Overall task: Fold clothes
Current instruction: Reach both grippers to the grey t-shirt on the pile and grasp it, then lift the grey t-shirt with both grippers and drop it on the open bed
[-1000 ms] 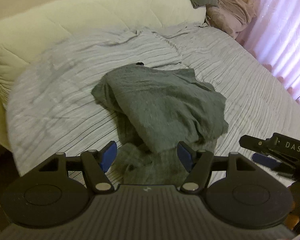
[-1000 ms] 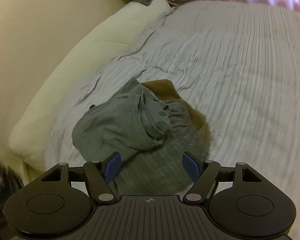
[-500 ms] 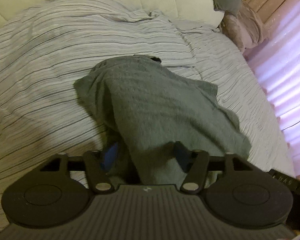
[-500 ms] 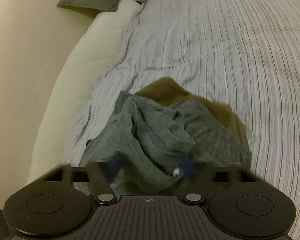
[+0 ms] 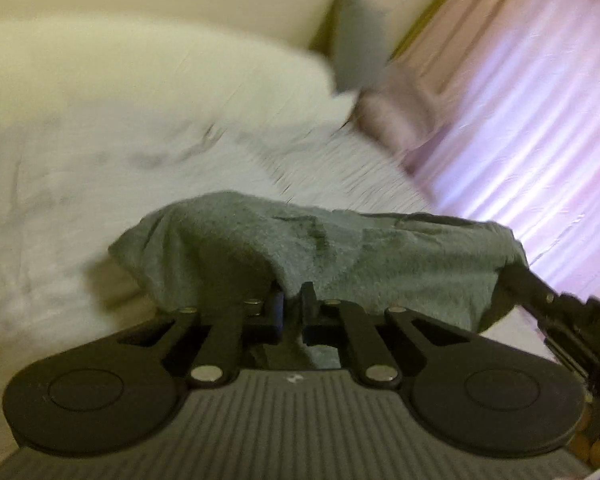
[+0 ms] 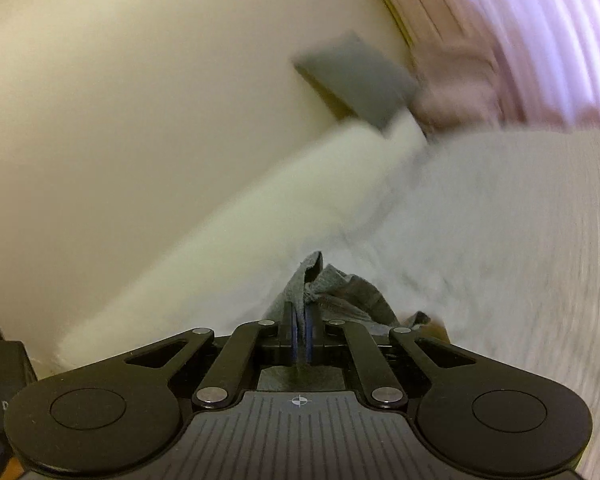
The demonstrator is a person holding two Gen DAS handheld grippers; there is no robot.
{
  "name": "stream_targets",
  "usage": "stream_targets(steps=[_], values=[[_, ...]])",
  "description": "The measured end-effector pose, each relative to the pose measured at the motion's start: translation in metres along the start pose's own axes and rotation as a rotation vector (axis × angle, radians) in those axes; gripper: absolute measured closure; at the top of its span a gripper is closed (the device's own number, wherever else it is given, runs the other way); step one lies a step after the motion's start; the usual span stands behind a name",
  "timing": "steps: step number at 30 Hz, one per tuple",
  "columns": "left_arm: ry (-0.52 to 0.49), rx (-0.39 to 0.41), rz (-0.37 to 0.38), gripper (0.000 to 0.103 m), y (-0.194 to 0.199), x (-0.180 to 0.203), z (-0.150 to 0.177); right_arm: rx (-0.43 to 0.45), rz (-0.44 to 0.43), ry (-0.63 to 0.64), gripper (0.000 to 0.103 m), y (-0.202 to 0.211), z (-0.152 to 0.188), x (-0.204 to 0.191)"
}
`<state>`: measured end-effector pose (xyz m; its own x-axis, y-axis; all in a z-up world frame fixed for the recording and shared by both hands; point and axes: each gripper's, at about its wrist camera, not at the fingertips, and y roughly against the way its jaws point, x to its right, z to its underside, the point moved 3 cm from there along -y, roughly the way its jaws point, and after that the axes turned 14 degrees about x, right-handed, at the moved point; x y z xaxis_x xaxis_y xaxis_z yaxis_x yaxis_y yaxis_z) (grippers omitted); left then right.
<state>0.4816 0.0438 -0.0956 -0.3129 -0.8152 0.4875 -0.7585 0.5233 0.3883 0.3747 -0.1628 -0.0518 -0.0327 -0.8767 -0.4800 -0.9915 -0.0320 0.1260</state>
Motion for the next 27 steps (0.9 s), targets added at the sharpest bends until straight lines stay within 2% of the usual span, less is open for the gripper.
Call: stream_targets(steps=[3, 5, 6, 8, 9, 10, 12, 15, 18, 20, 23, 27], values=[[-0.053, 0.111, 0.105, 0.098, 0.048, 0.046, -0.024, 0.141, -0.043, 0.034, 0.100, 0.041, -0.035, -0.019], [-0.102, 0.180, 0.180, 0.098, 0.084, 0.077, -0.033, 0.266, -0.076, 0.073, 0.100, 0.082, -0.060, -0.031], [-0.110, 0.167, 0.200, 0.098, 0.094, 0.089, -0.030, 0.315, -0.071, 0.107, 0.100, 0.102, -0.069, -0.036], [-0.125, 0.139, 0.239, 0.098, 0.114, 0.114, -0.022, 0.333, 0.000, 0.160, 0.100, 0.134, -0.082, -0.038], [-0.130, 0.125, 0.258, 0.098, 0.124, 0.125, -0.018, 0.326, 0.038, 0.148, 0.100, 0.148, -0.087, -0.035], [-0.128, 0.112, 0.280, 0.098, 0.135, 0.136, -0.010, 0.325, 0.052, 0.083, 0.100, 0.169, -0.092, -0.028], [-0.144, 0.102, 0.340, 0.098, 0.164, 0.160, 0.009, 0.376, 0.039, 0.052, 0.100, 0.219, -0.101, -0.029], [-0.161, 0.041, 0.409, 0.098, 0.205, 0.195, 0.046, 0.445, 0.030, 0.195, 0.101, 0.299, -0.110, -0.052], [-0.195, -0.047, 0.421, 0.098, 0.239, 0.223, 0.092, 0.415, 0.108, 0.284, 0.100, 0.360, -0.112, -0.058], [-0.227, -0.075, 0.401, 0.097, 0.265, 0.235, 0.119, 0.375, 0.166, 0.266, 0.100, 0.401, -0.109, -0.049], [-0.218, -0.128, 0.374, 0.097, 0.294, 0.240, 0.151, 0.306, 0.205, 0.271, 0.100, 0.463, -0.101, -0.045], [-0.203, -0.189, 0.353, 0.097, 0.325, 0.247, 0.184, 0.230, 0.234, 0.293, 0.100, 0.522, -0.080, -0.041]])
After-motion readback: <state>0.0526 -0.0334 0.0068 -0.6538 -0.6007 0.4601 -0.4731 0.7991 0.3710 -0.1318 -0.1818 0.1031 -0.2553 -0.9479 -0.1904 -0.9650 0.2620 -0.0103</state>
